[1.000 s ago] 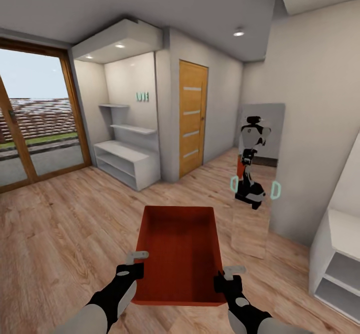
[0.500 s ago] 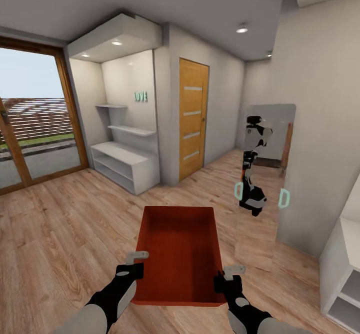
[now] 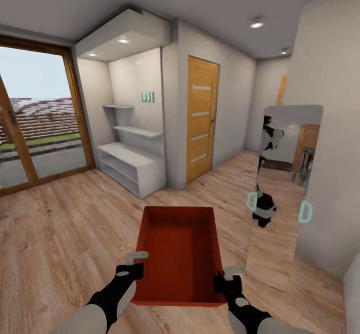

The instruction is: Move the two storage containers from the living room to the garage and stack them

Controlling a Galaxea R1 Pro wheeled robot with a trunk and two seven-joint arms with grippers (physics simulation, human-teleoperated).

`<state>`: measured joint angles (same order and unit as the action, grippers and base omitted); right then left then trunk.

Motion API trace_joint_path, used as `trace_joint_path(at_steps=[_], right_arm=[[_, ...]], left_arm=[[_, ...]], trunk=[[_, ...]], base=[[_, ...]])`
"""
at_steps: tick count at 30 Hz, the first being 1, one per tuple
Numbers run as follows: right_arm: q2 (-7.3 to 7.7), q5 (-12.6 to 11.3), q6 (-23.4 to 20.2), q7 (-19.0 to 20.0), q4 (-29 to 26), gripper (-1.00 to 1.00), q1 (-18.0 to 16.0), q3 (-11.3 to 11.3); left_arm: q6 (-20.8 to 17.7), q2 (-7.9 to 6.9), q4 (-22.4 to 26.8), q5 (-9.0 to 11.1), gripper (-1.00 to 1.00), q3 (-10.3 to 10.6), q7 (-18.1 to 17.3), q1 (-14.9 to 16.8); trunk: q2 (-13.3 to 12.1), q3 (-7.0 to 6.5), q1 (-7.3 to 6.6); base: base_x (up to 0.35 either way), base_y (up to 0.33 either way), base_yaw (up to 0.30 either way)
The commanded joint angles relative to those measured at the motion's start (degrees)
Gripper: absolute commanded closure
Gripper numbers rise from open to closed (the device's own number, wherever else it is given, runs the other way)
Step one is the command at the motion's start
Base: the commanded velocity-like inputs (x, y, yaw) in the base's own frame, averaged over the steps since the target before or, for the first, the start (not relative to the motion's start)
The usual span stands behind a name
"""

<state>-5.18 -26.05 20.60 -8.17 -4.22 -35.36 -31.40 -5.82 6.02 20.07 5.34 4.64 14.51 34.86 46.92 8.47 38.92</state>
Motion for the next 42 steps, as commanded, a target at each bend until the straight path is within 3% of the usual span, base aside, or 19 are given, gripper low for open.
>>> trace_joint_path(at_steps=[1, 33, 42], right_arm=[[0.08, -1.46, 0.5, -0.72, 0.12, 1.0, -0.06, 1.07], [-0.01, -1.37, 0.5, -0.71, 0.12, 1.0, -0.06, 1.02], [-0.01, -1.37, 0.5, -0.72, 0.11, 1.0, -0.06, 1.08]], left_arm=[[-0.43, -0.11, 0.14, -0.42, 1.0, 0.45, 1.31, 0.04], [-0.43, -0.05, 0.06, -0.39, 1.0, 0.43, 1.31, 0.04], [-0.49, -0.05, 0.06, -0.34, 1.0, 0.42, 1.3, 0.04]], trunk=[[0.06, 0.09, 0.04], [0.06, 0.08, 0.04], [0.06, -0.17, 0.04]], base=[[0.321, 0.0, 0.107], [0.321, 0.0, 0.005], [0.321, 0.0, -0.167]])
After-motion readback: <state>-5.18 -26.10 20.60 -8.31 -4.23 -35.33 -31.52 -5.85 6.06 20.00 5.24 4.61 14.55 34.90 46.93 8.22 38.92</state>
